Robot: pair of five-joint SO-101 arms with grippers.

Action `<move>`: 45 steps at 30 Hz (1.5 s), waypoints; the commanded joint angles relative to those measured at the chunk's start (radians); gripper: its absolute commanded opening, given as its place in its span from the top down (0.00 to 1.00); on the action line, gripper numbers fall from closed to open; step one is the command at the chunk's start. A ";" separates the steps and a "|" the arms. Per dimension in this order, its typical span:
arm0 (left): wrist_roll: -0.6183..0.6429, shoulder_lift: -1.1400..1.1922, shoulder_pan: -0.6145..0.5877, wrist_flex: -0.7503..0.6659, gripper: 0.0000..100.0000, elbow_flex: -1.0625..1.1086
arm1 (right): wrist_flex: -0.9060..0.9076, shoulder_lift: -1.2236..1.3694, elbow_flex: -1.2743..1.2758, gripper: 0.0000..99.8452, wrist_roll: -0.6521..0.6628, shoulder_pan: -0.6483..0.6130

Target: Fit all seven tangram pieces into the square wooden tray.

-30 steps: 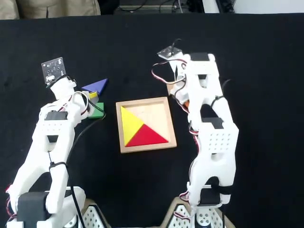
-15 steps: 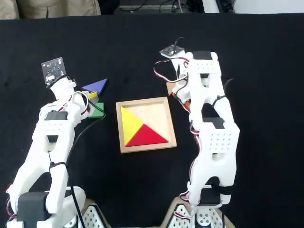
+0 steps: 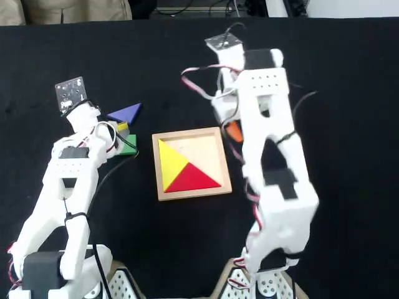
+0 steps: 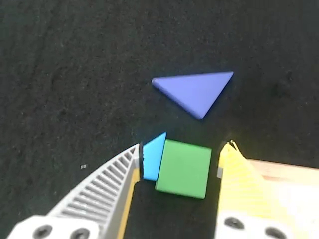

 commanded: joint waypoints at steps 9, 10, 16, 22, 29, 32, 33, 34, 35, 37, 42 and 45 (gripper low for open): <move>0.006 -0.008 -0.008 -0.020 0.74 -0.007 | -0.348 -0.427 0.636 0.99 -0.180 -0.097; 0.006 -0.008 -0.008 -0.020 0.74 -0.007 | -0.387 -0.418 0.665 0.99 -0.190 -0.103; 0.006 -0.006 -0.008 -0.020 0.74 -0.007 | -0.563 -0.329 0.759 0.99 -0.244 -0.157; 0.006 -0.006 -0.008 -0.021 0.74 -0.007 | -0.582 -0.260 0.759 0.99 -0.247 -0.176; 0.006 -0.006 -0.008 -0.020 0.74 -0.008 | -0.560 -0.248 0.766 0.99 -0.295 -0.178; 0.006 -0.006 -0.008 -0.020 0.74 -0.008 | -0.526 -0.255 0.771 0.99 -0.292 -0.204; 0.006 -0.006 -0.008 -0.020 0.74 -0.008 | -0.525 -0.255 0.777 0.99 -0.288 -0.218; 0.006 -0.006 -0.008 -0.020 0.74 -0.008 | -0.525 -0.254 0.782 0.99 -0.287 -0.233; 0.006 -0.006 -0.008 -0.020 0.74 -0.008 | -0.525 -0.249 0.783 0.99 -0.287 -0.249; 0.006 -0.006 -0.008 -0.020 0.74 -0.008 | -0.525 -0.248 0.786 0.99 -0.287 -0.265; 0.006 -0.006 -0.010 -0.023 0.74 -0.008 | -0.543 -0.246 0.788 0.99 -0.285 -0.239; 0.006 -0.006 -0.008 -0.023 0.74 -0.007 | -0.568 -0.246 0.788 0.99 -0.285 -0.218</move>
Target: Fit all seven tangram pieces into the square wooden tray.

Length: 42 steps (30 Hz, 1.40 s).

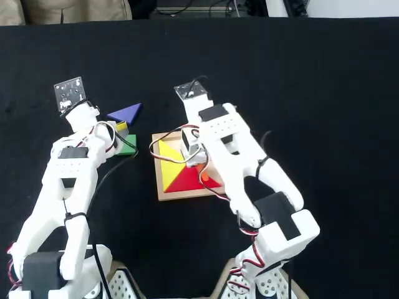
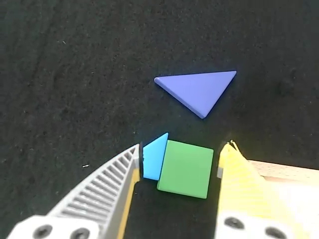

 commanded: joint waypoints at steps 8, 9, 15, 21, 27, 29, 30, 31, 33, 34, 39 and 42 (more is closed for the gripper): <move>0.006 -0.006 -0.004 -0.023 0.74 -0.007 | -0.043 -0.004 0.008 0.99 0.002 0.029; 0.006 -0.006 -0.004 -0.023 0.74 -0.007 | -0.043 -0.002 0.012 0.98 0.002 0.032; 0.006 -0.006 -0.005 -0.023 0.74 -0.007 | -0.044 -0.002 0.035 0.82 0.018 0.032; 0.006 -0.006 -0.005 -0.021 0.74 -0.007 | -0.044 -0.004 0.033 0.84 0.061 0.032; 0.006 -0.006 -0.005 -0.023 0.74 -0.007 | -0.052 -0.013 0.025 0.84 0.071 0.063; 0.006 -0.006 -0.002 -0.023 0.74 -0.007 | -0.086 -0.013 0.015 0.84 0.114 0.068; 0.006 -0.006 -0.002 -0.023 0.74 -0.008 | -0.110 -0.013 0.013 0.84 0.140 0.064; 0.006 -0.006 -0.002 -0.023 0.74 -0.008 | -0.143 -0.012 0.013 0.84 0.167 0.060; 0.006 -0.006 -0.002 -0.023 0.74 -0.008 | -0.204 -0.004 0.013 0.85 0.235 0.043; 0.006 -0.006 -0.002 -0.025 0.74 -0.007 | -0.235 -0.004 0.018 0.87 0.258 0.038; 0.006 -0.006 -0.007 -0.025 0.74 -0.007 | -0.265 -0.004 -0.010 0.98 0.279 0.035; 0.006 -0.006 -0.002 -0.025 0.74 -0.007 | -0.264 -0.002 -0.007 0.97 0.281 0.012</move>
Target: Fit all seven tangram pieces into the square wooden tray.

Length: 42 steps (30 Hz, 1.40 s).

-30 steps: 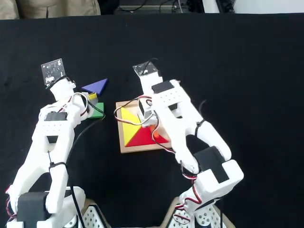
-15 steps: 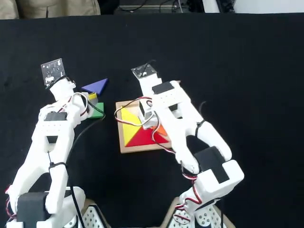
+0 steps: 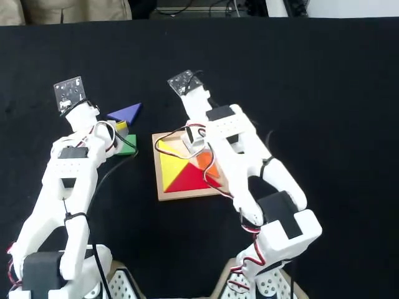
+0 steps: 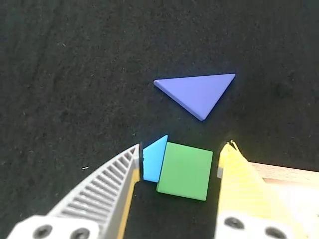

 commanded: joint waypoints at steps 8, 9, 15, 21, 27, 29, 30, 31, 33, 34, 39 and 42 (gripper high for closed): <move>0.006 -0.006 -0.007 -0.017 0.74 -0.007 | -0.015 0.107 -0.068 0.97 0.060 -0.078; 0.006 -0.006 -0.007 -0.017 0.74 -0.007 | -0.014 0.122 -0.081 0.97 0.061 -0.074; 0.006 -0.006 -0.007 -0.017 0.74 -0.008 | 0.063 0.151 -0.104 0.97 0.063 -0.038; 0.006 -0.006 -0.007 -0.017 0.74 -0.008 | 0.149 0.151 -0.097 0.99 0.064 -0.026; 0.006 -0.006 -0.007 -0.017 0.74 -0.008 | 0.180 0.151 -0.104 0.99 0.064 0.011; 0.006 -0.006 -0.007 -0.017 0.74 -0.008 | 0.189 0.150 -0.105 0.99 0.064 0.028; 0.006 -0.006 -0.007 -0.017 0.74 -0.008 | 0.192 0.147 -0.107 0.99 0.064 0.032; 0.006 -0.006 -0.007 -0.017 0.74 -0.008 | 0.192 0.136 -0.104 0.99 0.064 0.032; 0.006 -0.006 -0.007 -0.017 0.74 -0.010 | 0.193 0.107 -0.096 0.99 0.064 0.032; 0.006 -0.006 -0.007 -0.017 0.74 -0.010 | 0.192 0.090 -0.088 0.99 0.064 0.032; 0.006 -0.006 -0.007 -0.017 0.74 -0.008 | 0.181 0.062 -0.058 0.99 0.091 0.049; 0.006 -0.006 -0.007 -0.017 0.74 -0.007 | 0.189 0.090 -0.058 0.99 0.118 0.072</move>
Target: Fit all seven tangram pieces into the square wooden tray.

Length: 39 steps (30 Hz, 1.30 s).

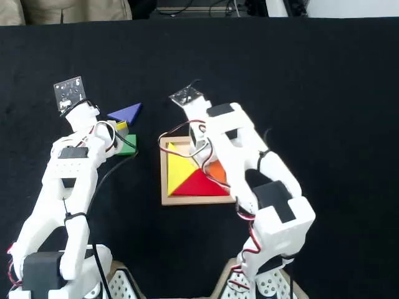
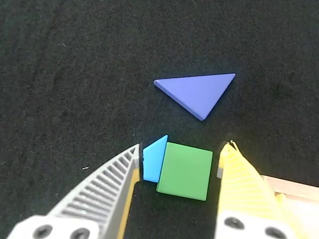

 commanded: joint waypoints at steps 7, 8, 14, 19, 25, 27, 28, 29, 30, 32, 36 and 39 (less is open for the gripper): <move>0.006 -0.006 -0.007 -0.015 0.74 -0.008 | 0.087 -0.019 -0.005 0.99 0.054 0.031; 0.006 -0.006 -0.007 -0.015 0.74 -0.008 | 0.101 -0.025 -0.005 0.99 0.055 0.020; 0.006 -0.006 -0.007 -0.015 0.74 -0.010 | 0.160 -0.050 -0.002 0.99 0.066 -0.003; 0.006 -0.006 -0.007 -0.015 0.74 -0.012 | 0.160 -0.051 -0.007 0.99 0.066 0.000; 0.006 -0.006 -0.007 -0.015 0.74 -0.013 | 0.086 -0.191 -0.022 0.99 0.058 0.031; 0.006 -0.006 -0.007 -0.015 0.74 -0.013 | -0.006 -0.213 0.005 0.99 0.057 0.066; 0.006 -0.006 -0.007 -0.015 0.74 -0.013 | -0.043 -0.206 0.018 0.99 0.057 0.078; 0.006 -0.006 -0.007 -0.015 0.74 -0.013 | -0.075 -0.191 0.031 0.99 0.057 0.084; 0.006 -0.006 -0.007 -0.015 0.74 -0.013 | -0.092 -0.168 0.035 0.99 0.057 0.087; 0.006 -0.006 -0.004 -0.015 0.74 -0.013 | -0.097 -0.111 0.025 0.99 0.064 0.087; 0.006 -0.006 -0.005 -0.015 0.74 -0.012 | -0.083 -0.021 -0.025 0.99 0.066 0.089; 0.006 -0.006 -0.007 -0.015 0.74 -0.012 | -0.008 -0.002 -0.053 0.99 0.066 0.081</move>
